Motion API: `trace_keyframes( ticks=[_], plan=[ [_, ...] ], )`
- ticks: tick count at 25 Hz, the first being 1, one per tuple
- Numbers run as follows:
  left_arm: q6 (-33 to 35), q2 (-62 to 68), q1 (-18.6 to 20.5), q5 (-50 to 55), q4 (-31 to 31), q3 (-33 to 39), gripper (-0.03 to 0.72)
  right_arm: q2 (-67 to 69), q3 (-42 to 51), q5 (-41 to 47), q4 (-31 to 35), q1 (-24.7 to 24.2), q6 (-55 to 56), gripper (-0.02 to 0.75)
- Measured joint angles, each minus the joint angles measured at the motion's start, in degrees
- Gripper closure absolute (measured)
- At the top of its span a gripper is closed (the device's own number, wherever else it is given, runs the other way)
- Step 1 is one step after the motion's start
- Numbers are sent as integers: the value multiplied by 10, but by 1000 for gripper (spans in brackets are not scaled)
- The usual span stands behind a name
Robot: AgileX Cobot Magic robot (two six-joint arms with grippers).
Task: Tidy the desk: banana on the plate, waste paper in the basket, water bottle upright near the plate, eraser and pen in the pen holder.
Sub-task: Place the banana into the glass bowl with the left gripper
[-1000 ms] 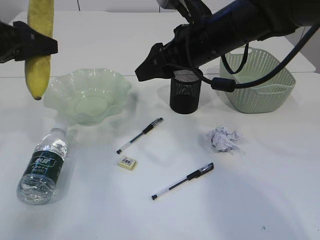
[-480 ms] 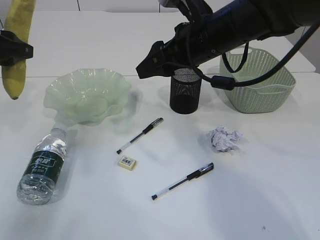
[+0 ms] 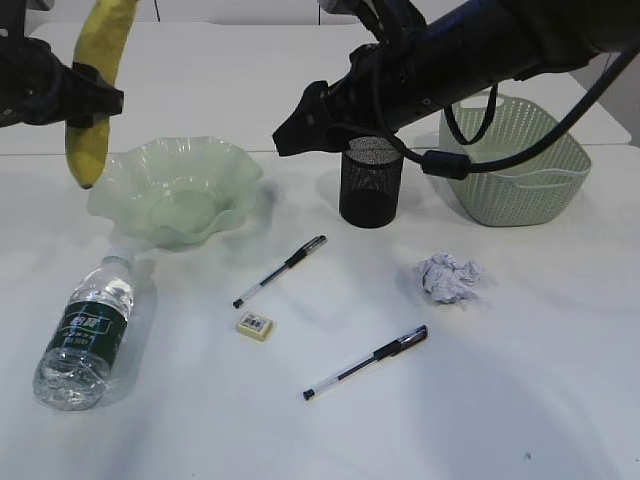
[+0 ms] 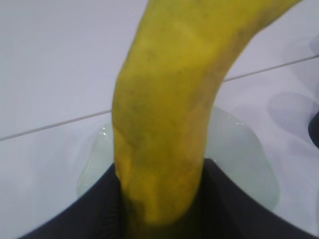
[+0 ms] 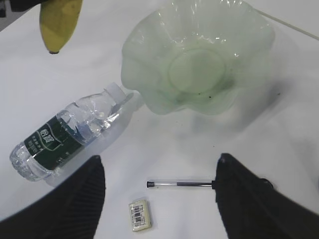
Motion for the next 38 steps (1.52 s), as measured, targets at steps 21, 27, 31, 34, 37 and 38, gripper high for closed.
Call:
trace_keyframes(
  ticks=[21, 27, 31, 34, 37, 38],
  plan=[
    [-1, 177, -5, 59, 0, -173, 392, 0, 0, -22, -1, 0, 0, 225],
    [-2, 225, -5, 65, 0, -178, 392, 0, 0, -38, -1, 0, 0, 225],
    [-3, 245, -5, 68, 0, -178, 392, 0, 0, -42, -1, 0, 0, 224],
    [-3, 253, -5, 68, 0, -178, 392, 0, 0, -43, -1, 0, 0, 224],
    [-3, 263, -5, 68, 0, -178, 392, 0, 0, -43, -1, 0, 0, 224],
    [-3, 266, -5, 68, 0, -178, 392, 0, 0, -43, -1, 0, 0, 224]
  ],
)
